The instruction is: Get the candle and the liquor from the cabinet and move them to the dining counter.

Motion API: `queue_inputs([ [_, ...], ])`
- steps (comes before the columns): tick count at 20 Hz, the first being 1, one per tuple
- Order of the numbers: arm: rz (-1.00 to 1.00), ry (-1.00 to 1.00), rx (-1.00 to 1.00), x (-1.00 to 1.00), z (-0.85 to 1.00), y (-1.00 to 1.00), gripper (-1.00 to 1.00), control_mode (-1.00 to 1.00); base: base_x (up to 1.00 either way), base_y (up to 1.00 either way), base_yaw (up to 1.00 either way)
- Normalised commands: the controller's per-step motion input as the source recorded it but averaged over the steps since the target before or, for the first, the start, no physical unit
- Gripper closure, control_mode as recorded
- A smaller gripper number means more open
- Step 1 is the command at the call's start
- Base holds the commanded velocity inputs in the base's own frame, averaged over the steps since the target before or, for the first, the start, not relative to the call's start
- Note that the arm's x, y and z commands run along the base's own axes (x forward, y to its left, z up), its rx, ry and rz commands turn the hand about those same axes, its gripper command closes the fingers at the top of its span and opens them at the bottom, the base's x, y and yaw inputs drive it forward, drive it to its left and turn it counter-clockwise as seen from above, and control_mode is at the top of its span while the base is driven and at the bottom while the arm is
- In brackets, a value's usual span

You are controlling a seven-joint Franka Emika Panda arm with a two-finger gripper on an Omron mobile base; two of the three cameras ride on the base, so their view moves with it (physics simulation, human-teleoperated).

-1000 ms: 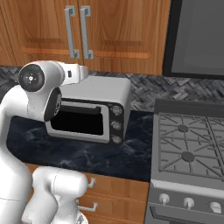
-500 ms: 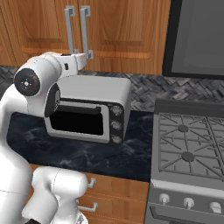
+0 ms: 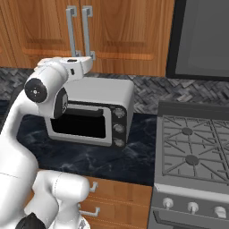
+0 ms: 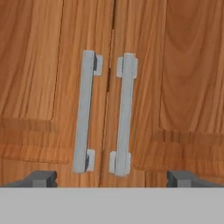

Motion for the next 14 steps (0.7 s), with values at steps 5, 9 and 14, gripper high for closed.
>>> queue_inputs([
  [5, -0.02, 0.00, 0.08, 0.53, 0.00, -0.14, -1.00, -1.00, 0.00, 0.00, 0.00],
  [9, -0.04, 0.00, 0.10, 0.52, 0.00, -0.20, -1.00, -1.00, 0.00, 0.00, 0.00],
  [14, 0.00, -0.02, 0.09, 0.41, 0.00, -0.17, -1.00, -1.00, 0.00, 0.00, 0.00],
])
